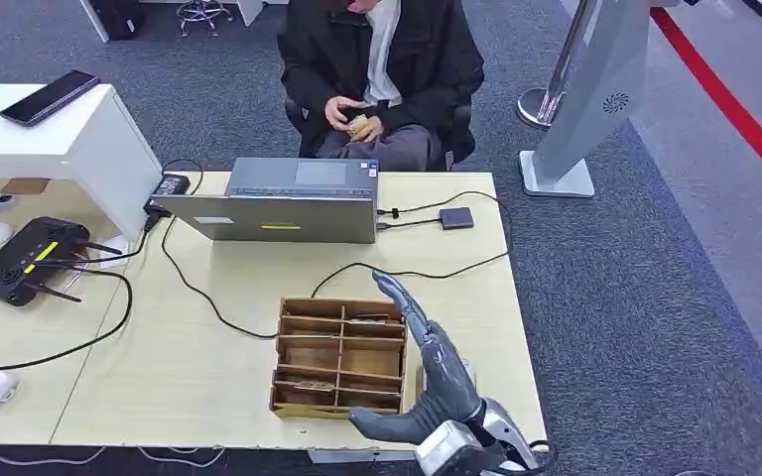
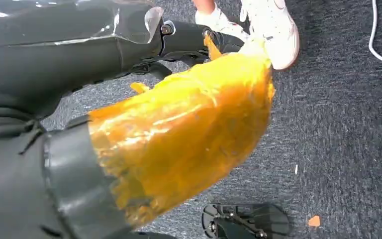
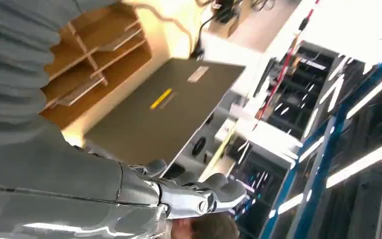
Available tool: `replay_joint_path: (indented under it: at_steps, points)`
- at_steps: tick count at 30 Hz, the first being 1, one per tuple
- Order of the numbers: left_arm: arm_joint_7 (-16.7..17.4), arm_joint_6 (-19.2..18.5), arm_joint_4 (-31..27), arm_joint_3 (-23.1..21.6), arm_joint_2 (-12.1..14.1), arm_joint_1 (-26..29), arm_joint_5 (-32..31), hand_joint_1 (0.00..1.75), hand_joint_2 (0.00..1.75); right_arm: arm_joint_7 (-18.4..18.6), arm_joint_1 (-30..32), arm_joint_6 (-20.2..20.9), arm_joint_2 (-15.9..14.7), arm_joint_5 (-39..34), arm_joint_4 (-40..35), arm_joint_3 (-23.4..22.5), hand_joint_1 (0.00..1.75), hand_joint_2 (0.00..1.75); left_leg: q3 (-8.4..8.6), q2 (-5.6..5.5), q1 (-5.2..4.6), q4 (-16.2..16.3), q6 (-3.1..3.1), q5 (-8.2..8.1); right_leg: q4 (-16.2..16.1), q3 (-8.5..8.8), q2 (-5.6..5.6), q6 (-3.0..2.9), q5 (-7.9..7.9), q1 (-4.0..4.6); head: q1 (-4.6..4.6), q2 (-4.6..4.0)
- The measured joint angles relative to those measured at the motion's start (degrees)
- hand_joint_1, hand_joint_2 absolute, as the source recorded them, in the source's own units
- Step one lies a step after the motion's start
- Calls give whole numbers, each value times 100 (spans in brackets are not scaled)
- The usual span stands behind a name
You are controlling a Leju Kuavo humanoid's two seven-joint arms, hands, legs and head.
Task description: Pass the card to the sensor for recognition and then transmit it.
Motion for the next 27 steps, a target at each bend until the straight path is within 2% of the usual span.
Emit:
replay_joint_path:
  at_steps: [15, 20, 27]
  points:
    - [55, 2, 0, -46, -2, -1, 55, 0, 0, 710, -261, -850, -33, 1842, 284, 203, 0, 175, -1, 0, 0, 0, 0, 0, 0, 0, 0, 0, 0, 0, 0, 0]
    - [59, 2, 0, -48, -2, -2, 59, 0, 0, 786, -323, -918, -44, 2001, 374, 256, 0, 175, -2, -1, 0, 0, 0, 0, 0, 0, -1, 0, 0, 0, 0, 0]
    - [90, -2, 0, -61, -7, -1, 101, 0, 0, 1289, -526, -1160, -66, 2990, 562, 391, 0, 175, -1, 0, 0, 0, 0, 0, 0, 0, 0, 0, 0, 0, 0, 0]
